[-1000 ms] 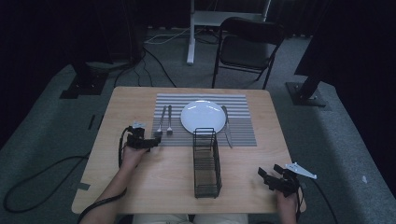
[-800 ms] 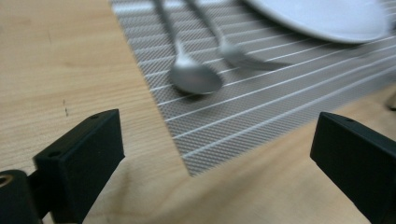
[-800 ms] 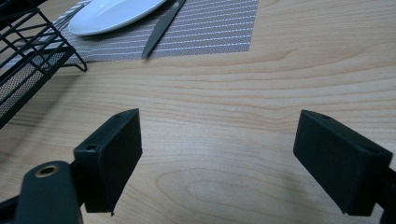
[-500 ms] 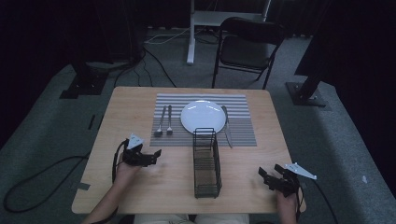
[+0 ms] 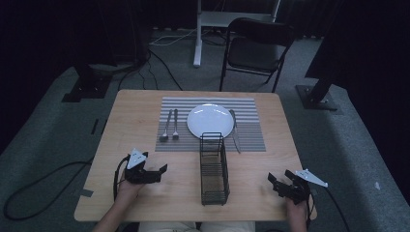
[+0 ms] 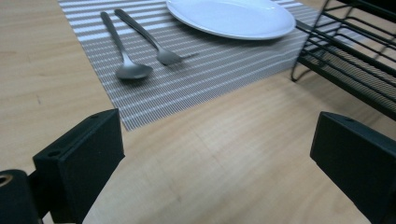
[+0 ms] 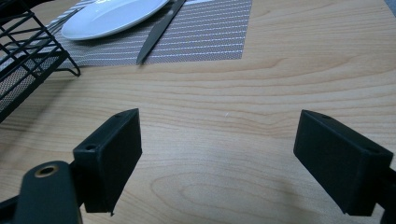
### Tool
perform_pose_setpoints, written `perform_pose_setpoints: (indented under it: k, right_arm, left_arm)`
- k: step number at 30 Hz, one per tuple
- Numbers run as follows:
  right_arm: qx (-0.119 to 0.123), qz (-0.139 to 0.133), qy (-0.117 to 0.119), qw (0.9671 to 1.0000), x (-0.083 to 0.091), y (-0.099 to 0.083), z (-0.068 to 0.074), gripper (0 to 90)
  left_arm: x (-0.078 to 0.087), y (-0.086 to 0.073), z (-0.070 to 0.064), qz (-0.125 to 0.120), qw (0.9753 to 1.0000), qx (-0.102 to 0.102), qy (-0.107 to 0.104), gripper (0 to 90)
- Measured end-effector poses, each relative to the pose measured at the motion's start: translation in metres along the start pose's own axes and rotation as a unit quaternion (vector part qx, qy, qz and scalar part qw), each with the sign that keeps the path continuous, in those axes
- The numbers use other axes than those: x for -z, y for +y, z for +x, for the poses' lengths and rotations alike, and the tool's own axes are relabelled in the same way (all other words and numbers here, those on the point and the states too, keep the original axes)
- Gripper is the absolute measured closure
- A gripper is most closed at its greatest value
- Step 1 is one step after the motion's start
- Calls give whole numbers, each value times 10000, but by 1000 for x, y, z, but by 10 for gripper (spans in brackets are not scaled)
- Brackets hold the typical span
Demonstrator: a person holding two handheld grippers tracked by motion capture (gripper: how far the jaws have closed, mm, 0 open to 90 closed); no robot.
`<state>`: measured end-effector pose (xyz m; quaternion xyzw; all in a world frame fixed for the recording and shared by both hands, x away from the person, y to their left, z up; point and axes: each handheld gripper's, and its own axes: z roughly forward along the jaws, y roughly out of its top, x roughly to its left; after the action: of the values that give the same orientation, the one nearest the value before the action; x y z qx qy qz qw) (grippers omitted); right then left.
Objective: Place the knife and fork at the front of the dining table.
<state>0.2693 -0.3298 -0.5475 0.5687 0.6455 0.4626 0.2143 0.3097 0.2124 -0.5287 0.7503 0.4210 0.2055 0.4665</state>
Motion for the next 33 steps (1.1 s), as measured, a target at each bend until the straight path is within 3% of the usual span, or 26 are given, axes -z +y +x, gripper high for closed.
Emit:
perform_pose_setpoints:
  k: [12,26,33]
  right_arm:
    - [-54,-20,-15,10000,0,0,-1,146]
    - [-65,6,-135,9999,0,0,0,146]
    - [-81,8,-136,9999,0,0,0,146]
  left_arm:
    - [32,-10,-9,-292,9996,19,-20,26]
    - [68,-35,4,-282,9988,335,214,27]
    - [81,-43,9,-259,9984,343,358,26]
